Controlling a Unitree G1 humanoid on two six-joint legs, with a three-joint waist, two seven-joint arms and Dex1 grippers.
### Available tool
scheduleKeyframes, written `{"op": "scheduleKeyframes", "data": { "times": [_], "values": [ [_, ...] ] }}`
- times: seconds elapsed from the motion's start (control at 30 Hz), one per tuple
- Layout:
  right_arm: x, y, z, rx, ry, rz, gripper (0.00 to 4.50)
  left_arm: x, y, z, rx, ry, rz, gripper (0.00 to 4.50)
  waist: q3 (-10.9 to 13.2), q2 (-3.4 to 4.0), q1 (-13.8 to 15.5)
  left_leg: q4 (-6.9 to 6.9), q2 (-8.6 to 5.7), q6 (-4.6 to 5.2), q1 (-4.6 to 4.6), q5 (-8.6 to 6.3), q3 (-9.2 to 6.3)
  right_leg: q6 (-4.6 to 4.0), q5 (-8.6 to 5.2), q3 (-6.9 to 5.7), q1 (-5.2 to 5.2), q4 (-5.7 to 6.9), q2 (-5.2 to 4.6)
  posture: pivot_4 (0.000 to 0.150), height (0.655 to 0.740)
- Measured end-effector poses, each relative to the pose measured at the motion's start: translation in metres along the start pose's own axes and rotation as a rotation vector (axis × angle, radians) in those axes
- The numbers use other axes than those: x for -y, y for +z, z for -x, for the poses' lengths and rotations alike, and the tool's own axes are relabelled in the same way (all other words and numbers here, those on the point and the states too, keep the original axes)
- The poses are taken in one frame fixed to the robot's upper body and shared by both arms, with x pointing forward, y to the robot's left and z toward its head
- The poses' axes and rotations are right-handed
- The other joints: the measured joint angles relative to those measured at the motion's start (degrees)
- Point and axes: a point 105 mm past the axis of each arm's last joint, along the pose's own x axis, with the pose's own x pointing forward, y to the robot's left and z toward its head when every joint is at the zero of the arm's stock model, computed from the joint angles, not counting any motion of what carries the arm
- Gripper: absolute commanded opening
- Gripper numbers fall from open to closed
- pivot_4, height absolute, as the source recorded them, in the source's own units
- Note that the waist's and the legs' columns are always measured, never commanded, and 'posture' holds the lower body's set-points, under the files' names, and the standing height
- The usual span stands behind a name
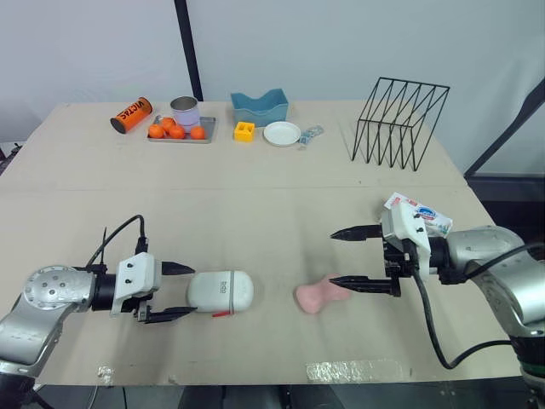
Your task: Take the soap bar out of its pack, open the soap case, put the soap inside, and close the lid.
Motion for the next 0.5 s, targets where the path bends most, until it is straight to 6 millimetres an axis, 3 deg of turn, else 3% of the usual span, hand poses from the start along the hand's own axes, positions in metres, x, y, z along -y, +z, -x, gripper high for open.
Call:
{"op": "scheduleKeyframes", "data": {
  "times": [0.5],
  "values": [
    [-0.011, -0.009, -0.007, -0.012, -0.008, -0.032, 4.48, -0.008, -0.007, -0.018, -0.003, -0.062, -0.006, 3.64, 0.0, -0.02, 0.4, 0.02, -0.01, 0.00, -0.02, 0.00, -0.02, 0.00, 0.00, -0.02, 0.00, 0.00, 0.01, 0.150, 0.7400]
  ]
}}
